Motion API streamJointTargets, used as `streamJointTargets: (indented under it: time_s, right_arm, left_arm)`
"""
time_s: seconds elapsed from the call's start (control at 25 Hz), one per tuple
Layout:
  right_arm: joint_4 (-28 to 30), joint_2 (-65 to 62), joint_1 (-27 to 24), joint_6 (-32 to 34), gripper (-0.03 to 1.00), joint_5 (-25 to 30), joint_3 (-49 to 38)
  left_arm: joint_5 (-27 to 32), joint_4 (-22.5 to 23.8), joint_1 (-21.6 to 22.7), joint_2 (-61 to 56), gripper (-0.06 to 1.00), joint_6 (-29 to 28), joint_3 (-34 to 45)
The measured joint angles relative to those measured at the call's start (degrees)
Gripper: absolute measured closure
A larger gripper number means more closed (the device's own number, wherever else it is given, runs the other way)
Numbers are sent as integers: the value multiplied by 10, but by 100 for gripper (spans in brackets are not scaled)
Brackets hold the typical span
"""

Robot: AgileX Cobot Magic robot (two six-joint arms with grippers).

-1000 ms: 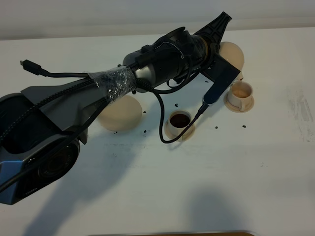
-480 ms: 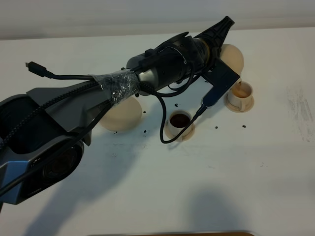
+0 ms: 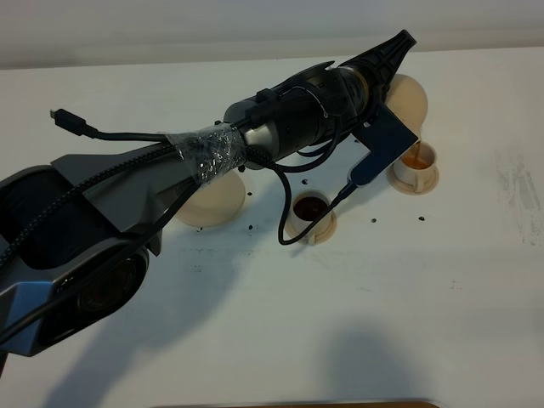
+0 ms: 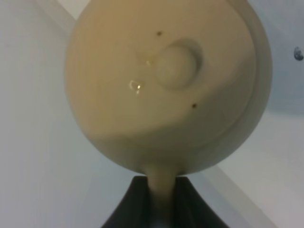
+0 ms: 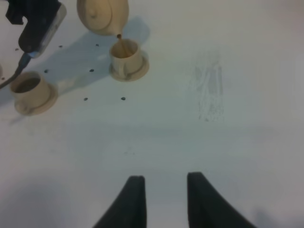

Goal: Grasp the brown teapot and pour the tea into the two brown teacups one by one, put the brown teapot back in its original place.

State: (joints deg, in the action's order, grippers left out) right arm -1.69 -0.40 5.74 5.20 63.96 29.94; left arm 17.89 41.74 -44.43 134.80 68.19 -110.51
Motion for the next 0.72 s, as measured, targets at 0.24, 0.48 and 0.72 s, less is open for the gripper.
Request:
streamJointTargets:
  time_s: [0.24, 0.48, 0.72]
  right_arm:
    - [0, 0, 0, 1, 73, 0, 0]
    - [0, 0, 0, 1, 73, 0, 0]
    - [0, 0, 0, 1, 73, 0, 0]
  left_arm:
    - [-4, 16, 0, 0, 86, 0, 0]
    - [-6, 28, 0, 0, 86, -1, 0]
    - [-8, 42, 0, 0, 86, -1, 0]
